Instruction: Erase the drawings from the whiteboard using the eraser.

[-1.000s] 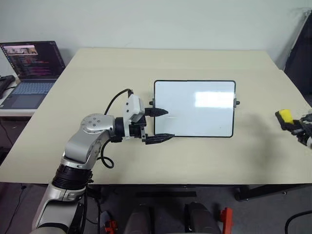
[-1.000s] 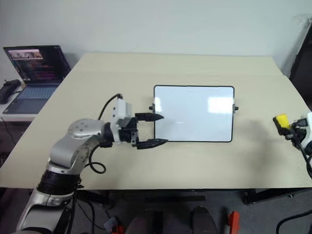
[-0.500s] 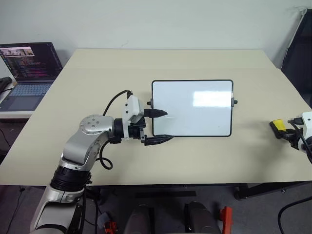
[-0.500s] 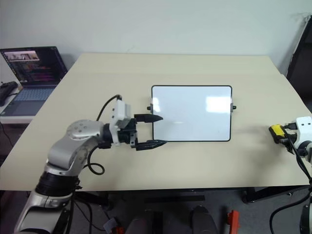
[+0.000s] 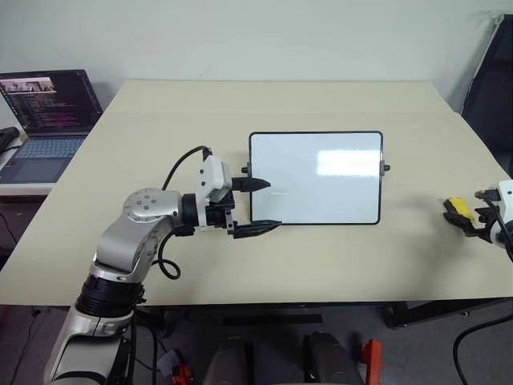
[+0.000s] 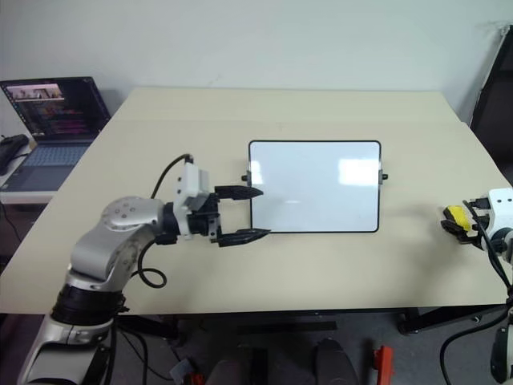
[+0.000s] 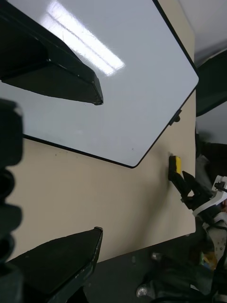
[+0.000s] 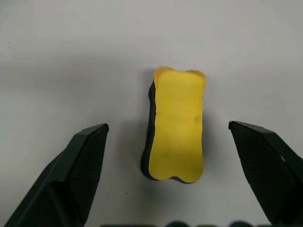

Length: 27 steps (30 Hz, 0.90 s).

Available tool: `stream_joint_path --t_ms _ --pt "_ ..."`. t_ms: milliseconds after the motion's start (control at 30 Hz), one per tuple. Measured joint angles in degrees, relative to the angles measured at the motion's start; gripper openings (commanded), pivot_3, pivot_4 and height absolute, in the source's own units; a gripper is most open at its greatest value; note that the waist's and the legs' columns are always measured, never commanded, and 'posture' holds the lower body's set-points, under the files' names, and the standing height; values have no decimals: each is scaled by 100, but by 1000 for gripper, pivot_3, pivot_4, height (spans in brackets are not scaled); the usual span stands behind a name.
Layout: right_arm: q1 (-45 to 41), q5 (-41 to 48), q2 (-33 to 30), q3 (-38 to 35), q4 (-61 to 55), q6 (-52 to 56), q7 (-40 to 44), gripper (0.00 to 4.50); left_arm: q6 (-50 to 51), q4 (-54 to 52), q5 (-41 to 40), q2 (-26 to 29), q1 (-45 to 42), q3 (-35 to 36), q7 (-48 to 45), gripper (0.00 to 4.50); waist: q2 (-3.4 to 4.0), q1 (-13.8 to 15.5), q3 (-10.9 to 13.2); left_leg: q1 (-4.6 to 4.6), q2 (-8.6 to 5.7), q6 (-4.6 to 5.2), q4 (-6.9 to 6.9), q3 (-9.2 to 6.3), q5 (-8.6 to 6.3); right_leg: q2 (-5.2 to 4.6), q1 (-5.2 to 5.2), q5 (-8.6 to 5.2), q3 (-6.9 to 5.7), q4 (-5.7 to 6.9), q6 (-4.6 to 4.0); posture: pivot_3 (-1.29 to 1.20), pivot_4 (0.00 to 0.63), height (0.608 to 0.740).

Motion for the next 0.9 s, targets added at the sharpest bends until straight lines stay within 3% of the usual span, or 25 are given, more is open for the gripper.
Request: stream_joint_path --t_ms 100,267,433,600,900 --pt "75 267 63 -414 -927 -234 -116 4470 -261 355 116 2 -4 533 470 4500 14 -26 8 3 2 0 -2 -1 0 2 -1 -2 0 4 4 0 150 740" --pt "343 815 1116 -989 -2304 -832 -664 4470 -797 1031 594 -225 82 1191 1634 4500 -1 4 -1 5 3 0 0 -11 0 2 7 1 -7 1 2 0 150 740" --pt "822 840 2123 -924 -2294 -1296 -1123 4470 -1262 1538 1021 -744 547 1211 2370 4500 3 133 2 -9 -4 -1 1 -9 0 -7 -4 5 -5 1 3 0 150 740" --pt "926 837 2468 -873 -2294 -1761 -1345 4470 -1780 1911 1384 -1250 619 1113 2974 4500 3 148 1 -2 -3 -1 2 -11 0 -6 0 5 -7 6 2 0 150 740" --pt "948 676 3031 -734 -1747 -2534 -1809 4470 -3005 3552 2292 -2070 160 925 4443 4500 3 123 0 0 -4 -1 1 -9 0 -4 0 6 -7 7 2 0 150 740"
